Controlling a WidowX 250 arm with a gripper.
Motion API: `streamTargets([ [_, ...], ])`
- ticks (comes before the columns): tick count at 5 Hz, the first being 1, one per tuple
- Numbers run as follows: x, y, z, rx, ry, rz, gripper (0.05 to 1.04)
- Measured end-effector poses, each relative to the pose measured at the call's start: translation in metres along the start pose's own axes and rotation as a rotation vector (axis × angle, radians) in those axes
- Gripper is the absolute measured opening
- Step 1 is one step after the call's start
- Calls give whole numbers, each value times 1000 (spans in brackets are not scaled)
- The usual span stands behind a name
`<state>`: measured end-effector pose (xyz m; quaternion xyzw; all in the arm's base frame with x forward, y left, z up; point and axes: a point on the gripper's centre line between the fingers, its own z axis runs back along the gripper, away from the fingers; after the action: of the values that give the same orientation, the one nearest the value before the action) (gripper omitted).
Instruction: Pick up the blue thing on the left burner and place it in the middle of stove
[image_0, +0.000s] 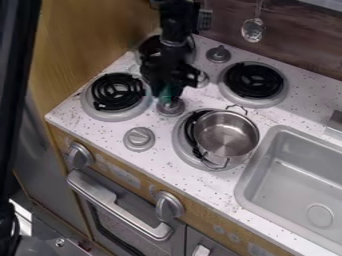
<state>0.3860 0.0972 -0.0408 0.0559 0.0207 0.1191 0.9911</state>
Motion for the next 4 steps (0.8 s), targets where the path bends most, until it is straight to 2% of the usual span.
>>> streamTargets([
  [2,-32,-14,-19,1,90,-30,485],
  [3,-37,-15,-22,-5,109,-23,539],
  [4,-42,-14,-23,-8,130,-18,843],
])
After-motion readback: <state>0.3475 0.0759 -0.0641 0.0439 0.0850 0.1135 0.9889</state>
